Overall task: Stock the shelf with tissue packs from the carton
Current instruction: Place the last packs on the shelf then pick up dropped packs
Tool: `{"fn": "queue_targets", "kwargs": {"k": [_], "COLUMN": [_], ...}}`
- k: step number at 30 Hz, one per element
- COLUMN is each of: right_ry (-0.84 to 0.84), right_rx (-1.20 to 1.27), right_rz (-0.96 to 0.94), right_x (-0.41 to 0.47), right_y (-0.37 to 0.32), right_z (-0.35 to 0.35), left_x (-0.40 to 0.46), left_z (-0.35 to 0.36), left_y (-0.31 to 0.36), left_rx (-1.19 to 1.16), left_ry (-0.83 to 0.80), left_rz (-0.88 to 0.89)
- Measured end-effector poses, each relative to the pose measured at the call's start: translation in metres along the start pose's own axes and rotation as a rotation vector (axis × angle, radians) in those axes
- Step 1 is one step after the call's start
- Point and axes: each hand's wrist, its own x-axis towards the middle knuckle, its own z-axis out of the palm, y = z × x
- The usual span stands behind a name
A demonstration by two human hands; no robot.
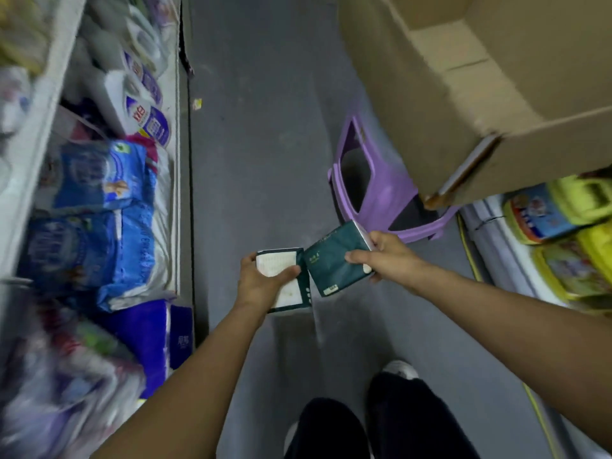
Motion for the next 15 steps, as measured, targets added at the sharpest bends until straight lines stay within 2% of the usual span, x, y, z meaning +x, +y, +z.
{"fn": "queue_targets", "kwargs": {"k": [6,15], "right_ry": [0.095,0.39], "right_rx": [0.181,0.323], "right_rz": [-0.042,-0.134], "right_x": [-0.135,-0.293], "right_y": [-0.088,-0.178], "right_z": [-0.05,-0.125], "left_x": [-0.1,-0.222], "left_z": [-0.028,-0.034], "left_y": [0.12,0.299], "left_rx": [-0.12,0.012], "left_ry": [-0.075,-0.288], "left_rz": [0.078,0.366]}}
